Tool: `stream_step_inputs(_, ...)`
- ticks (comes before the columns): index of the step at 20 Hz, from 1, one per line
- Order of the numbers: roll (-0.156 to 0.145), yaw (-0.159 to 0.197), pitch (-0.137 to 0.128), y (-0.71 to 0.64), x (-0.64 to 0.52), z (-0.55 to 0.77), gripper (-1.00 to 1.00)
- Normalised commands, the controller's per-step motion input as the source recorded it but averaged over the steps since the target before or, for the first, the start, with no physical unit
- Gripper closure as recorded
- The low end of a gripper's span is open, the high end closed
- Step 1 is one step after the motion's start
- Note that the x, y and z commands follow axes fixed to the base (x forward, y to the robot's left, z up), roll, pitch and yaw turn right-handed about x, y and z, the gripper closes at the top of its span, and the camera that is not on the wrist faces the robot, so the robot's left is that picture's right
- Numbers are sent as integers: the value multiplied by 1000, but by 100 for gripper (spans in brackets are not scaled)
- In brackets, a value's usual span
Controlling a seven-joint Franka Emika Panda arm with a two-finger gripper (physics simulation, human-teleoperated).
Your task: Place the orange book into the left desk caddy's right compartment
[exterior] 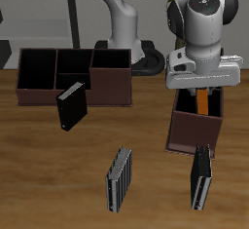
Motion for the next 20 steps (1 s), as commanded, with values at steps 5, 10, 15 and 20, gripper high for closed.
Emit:
stream_step_inputs(5,5,-23,32,-12,119,-233,100)
stream_step_inputs(10,27,-5,34,30,119,-173,-100)
stream_step_inputs(15,1,8,12,-5,-23,-5,-100)
stream_step_inputs(20,7,3,-18,17,-87,138,-100)
